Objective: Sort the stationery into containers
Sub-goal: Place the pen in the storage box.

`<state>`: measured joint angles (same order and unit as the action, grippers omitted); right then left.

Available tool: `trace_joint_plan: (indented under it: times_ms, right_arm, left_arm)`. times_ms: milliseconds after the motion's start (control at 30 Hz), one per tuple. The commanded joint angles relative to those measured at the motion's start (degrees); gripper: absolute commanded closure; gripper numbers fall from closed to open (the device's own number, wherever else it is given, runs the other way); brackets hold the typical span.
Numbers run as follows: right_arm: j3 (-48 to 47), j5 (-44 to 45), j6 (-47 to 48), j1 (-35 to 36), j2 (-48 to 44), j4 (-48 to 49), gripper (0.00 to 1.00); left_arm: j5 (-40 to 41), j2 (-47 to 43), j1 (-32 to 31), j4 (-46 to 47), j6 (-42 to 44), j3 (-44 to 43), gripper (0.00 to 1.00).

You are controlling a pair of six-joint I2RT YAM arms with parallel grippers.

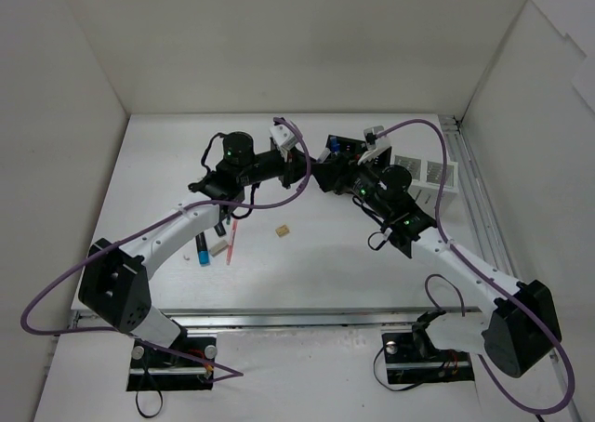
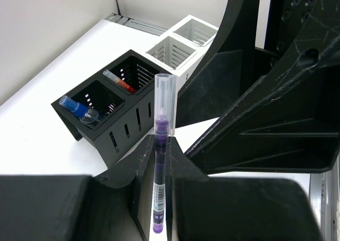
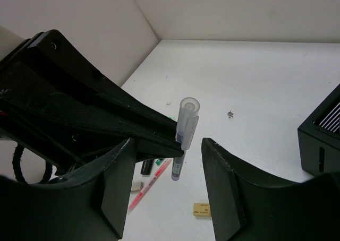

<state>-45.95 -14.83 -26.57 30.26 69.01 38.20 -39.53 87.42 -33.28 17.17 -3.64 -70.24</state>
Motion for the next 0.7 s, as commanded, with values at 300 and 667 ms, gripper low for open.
trace_joint_plan:
  times_ms: [300,667]
  right_arm:
    - [-5.90,6.57,2.22,-0.20,-0.63,7.77,0.48]
    - [-5.81,12.27,9.78,-0.64,-11.62,-4.26,0.46]
  left_arm:
    - [-3.72,-5.85,-1.88,2.61,0.82,2.38,1.00]
    - [-0.38,-7.70,-1.88,1.46,1.62,3.53,1.00]
